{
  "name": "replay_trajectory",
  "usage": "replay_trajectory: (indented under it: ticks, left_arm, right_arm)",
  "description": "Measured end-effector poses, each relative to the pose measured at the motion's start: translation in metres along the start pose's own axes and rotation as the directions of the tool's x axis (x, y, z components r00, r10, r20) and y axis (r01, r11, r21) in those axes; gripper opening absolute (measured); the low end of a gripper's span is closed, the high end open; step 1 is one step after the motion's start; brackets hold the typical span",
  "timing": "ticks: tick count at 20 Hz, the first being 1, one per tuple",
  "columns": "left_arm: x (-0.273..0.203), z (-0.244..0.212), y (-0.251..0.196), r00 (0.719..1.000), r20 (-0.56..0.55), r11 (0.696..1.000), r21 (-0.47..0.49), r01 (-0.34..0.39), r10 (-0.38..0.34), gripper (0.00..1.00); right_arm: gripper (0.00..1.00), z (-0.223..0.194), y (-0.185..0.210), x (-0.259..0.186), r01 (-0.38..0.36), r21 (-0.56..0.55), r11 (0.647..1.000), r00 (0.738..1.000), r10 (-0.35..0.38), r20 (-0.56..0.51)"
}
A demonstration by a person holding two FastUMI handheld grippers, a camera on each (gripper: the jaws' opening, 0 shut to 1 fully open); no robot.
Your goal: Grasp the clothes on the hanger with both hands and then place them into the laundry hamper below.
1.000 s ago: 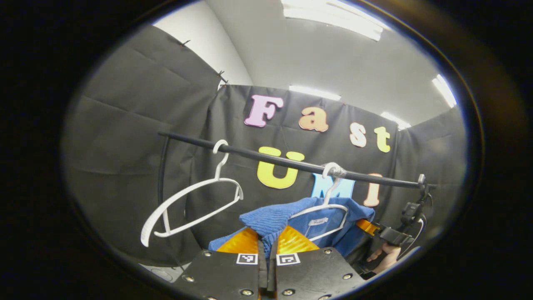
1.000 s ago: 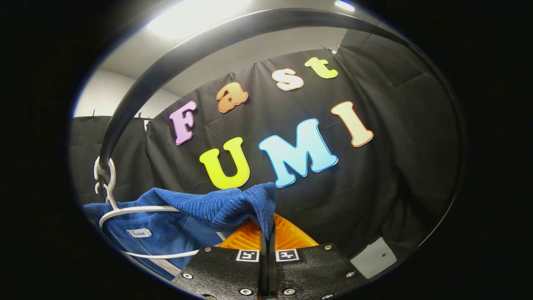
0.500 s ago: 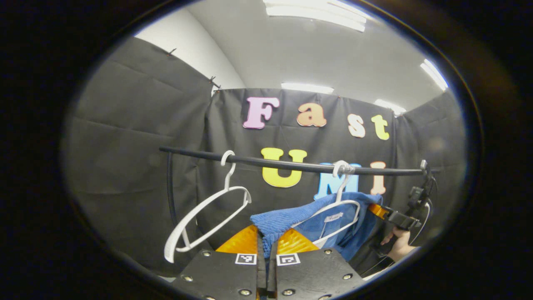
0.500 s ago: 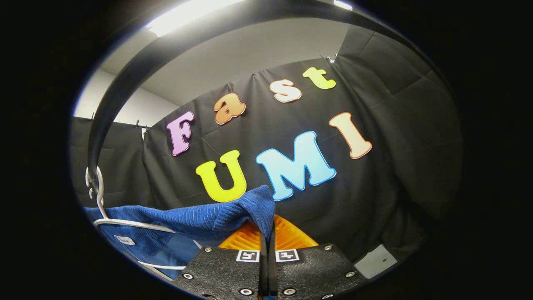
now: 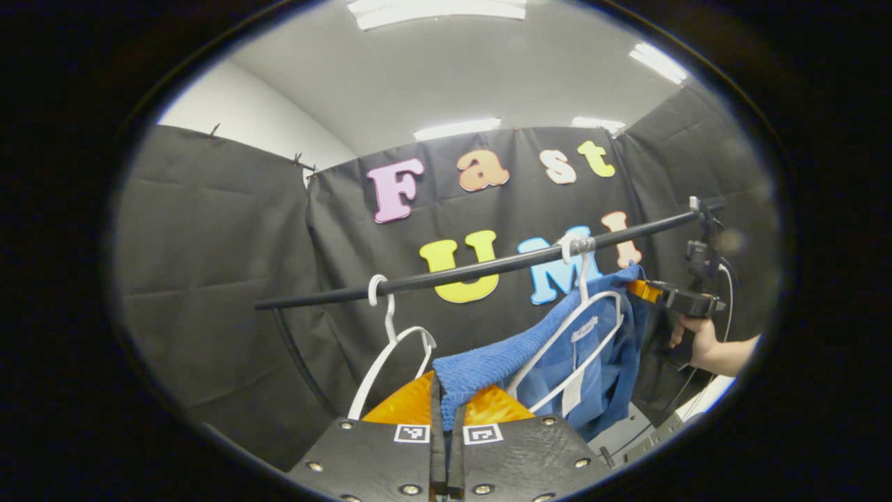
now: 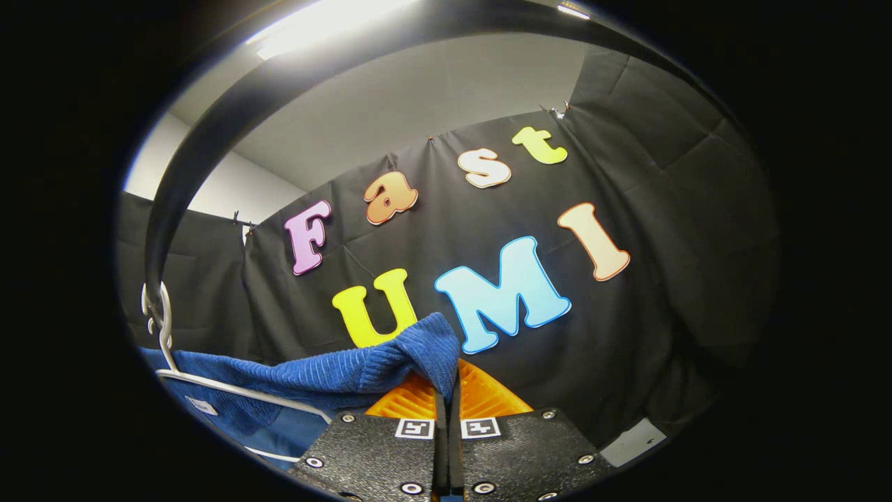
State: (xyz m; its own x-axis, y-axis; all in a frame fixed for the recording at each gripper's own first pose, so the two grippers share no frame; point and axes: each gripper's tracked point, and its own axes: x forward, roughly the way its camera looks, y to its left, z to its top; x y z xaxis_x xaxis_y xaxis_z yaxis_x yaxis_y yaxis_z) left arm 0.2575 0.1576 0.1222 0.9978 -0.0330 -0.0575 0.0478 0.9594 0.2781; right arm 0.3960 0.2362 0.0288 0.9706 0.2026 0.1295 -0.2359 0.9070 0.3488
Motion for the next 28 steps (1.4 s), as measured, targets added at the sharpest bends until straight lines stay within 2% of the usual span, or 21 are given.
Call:
replay_trajectory:
  ticks: [3,5,7,9,17,23,28]
  left_arm:
    - [0.001,-0.002,0.006,1.000,-0.021,0.999,0.044,0.018,-0.018,0.03]
    - [-0.001,-0.007,0.010,0.997,-0.067,0.987,0.155,0.051,-0.041,0.03]
    - [0.002,-0.008,0.014,0.993,-0.106,0.959,0.272,0.079,-0.051,0.02]
    - [0.007,-0.006,0.015,0.992,-0.118,0.950,0.302,0.083,-0.049,0.02]
    - [0.023,-0.049,0.021,0.989,-0.128,0.989,0.124,0.083,-0.067,0.04]
    - [0.042,-0.086,0.014,0.982,-0.162,0.993,0.036,0.108,-0.101,0.02]
    - [0.051,-0.105,0.001,0.980,-0.158,0.992,-0.052,0.116,-0.123,0.03]
  right_arm:
    - [0.00,-0.001,0.002,-0.001,-0.014,-0.012,1.000,1.000,0.014,0.001]
    - [0.00,-0.002,0.007,-0.004,-0.037,-0.015,0.999,0.999,0.037,-0.010]
    - [0.00,-0.004,0.012,-0.008,-0.056,-0.045,0.997,0.998,0.055,-0.009]
    - [0.00,-0.003,0.011,-0.011,-0.061,-0.087,0.994,0.998,0.062,0.005]
    - [0.00,-0.005,0.003,-0.014,-0.057,-0.147,0.988,0.998,0.059,0.013]
    - [0.00,-0.013,-0.004,-0.013,-0.050,-0.248,0.968,0.998,0.057,0.020]
    - [0.00,-0.017,-0.006,-0.012,-0.046,-0.266,0.963,0.998,0.053,0.020]
